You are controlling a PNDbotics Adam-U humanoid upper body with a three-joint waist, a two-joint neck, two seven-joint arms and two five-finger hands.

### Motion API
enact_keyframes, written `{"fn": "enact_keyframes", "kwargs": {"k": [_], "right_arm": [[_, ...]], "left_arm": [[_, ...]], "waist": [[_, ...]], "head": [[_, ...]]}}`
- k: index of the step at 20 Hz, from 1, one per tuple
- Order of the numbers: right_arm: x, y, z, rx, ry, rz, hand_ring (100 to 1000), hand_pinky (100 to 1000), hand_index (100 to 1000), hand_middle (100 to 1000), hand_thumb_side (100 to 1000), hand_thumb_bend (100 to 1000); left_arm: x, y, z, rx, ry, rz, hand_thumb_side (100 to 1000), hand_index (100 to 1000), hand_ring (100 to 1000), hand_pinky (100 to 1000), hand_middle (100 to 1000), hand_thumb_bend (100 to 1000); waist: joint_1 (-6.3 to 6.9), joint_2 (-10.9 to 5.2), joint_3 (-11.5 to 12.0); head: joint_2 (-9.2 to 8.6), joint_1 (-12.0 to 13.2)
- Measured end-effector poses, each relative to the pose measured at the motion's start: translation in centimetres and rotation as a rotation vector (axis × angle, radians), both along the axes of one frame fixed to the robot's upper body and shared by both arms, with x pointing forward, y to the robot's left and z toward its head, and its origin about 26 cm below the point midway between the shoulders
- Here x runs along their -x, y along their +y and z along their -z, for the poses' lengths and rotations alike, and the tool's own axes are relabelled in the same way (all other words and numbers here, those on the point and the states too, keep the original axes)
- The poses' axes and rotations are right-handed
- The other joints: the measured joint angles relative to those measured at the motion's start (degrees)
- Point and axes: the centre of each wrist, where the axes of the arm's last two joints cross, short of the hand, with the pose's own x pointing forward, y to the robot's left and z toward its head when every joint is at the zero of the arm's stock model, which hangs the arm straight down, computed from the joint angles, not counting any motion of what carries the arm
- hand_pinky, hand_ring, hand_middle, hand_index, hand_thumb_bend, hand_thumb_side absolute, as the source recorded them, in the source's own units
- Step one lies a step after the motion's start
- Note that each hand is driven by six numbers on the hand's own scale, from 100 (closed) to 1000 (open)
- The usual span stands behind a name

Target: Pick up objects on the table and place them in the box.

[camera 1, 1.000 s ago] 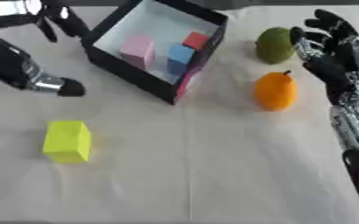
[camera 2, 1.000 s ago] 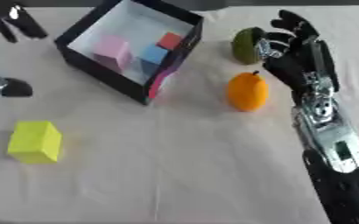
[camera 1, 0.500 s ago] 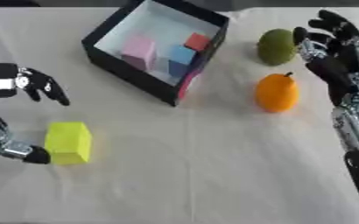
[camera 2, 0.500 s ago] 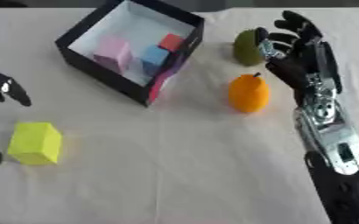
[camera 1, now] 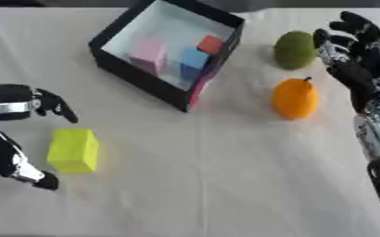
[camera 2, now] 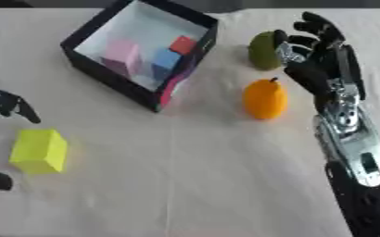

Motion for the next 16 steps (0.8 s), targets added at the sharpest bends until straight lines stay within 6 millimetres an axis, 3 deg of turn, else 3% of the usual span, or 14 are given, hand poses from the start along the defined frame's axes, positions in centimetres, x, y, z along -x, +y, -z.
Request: {"fn": "enact_keyframes", "kwargs": {"k": [10, 11, 12, 16], "right_arm": [[0.0, 0.2, -0.1, 0.007, 0.001, -0.011, 760, 800, 844, 753, 248, 357], [0.0, 0.2, -0.1, 0.008, 0.002, -0.012, 760, 799, 844, 753, 252, 344], [0.0, 0.2, -0.1, 0.008, 0.002, -0.012, 760, 799, 844, 753, 247, 357], [0.0, 0.3, 0.0, 0.011, 0.003, -0.016, 760, 799, 844, 754, 247, 357]], "left_arm": [[-0.2, -1.4, 1.3, -0.136, -0.014, -0.019, 392, 876, 914, 894, 842, 847], [-0.2, -1.5, 1.3, -0.145, -0.027, -0.019, 434, 873, 912, 892, 842, 813], [-0.2, -1.6, 1.3, -0.155, -0.041, -0.020, 384, 869, 908, 888, 835, 844], [-0.3, -1.8, 1.3, -0.151, -0.089, -0.007, 380, 843, 881, 857, 801, 811]], "waist": [[0.02, 0.00, -0.16], [0.02, 0.00, -0.16], [0.02, 0.00, -0.16], [-0.01, 0.00, -0.10]], "head": [[0.04, 0.98], [0.04, 1.01], [0.04, 1.02], [0.05, 1.02]]}}
